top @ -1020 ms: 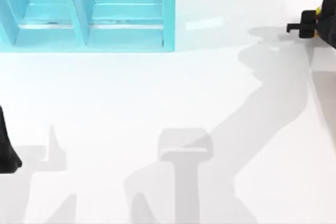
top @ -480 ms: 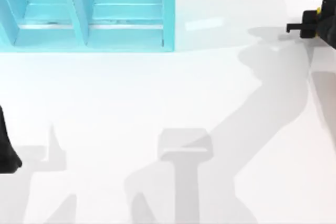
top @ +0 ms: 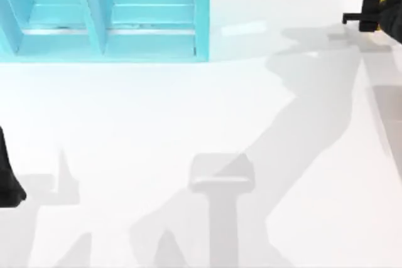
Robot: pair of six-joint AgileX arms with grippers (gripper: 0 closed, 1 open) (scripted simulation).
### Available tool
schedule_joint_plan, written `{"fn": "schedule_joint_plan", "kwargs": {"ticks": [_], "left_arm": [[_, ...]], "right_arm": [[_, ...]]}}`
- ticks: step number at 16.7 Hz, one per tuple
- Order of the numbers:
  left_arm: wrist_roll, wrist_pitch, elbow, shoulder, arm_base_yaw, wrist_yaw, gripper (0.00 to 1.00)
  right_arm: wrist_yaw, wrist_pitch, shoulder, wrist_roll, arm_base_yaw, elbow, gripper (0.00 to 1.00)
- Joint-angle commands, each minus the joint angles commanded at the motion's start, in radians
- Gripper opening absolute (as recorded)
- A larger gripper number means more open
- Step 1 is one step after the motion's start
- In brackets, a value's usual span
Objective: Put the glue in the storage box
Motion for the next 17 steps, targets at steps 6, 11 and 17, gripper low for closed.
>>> {"fn": "schedule_joint_plan", "kwargs": {"ticks": [6,11,17], "left_arm": [[0.000,0.000,0.000,0.000,0.000,0.000,1.00],[0.000,0.000,0.000,0.000,0.000,0.000,1.00],[0.000,0.000,0.000,0.000,0.000,0.000,1.00]], "right_arm": [[-0.008,-0.182,-0.139,-0.018,-0.008,0.032,0.00],[-0.009,-0.210,-0.160,-0.032,-0.015,0.032,0.00],[-0.087,-0.290,-0.194,-0.133,-0.105,0.036,0.00]]}}
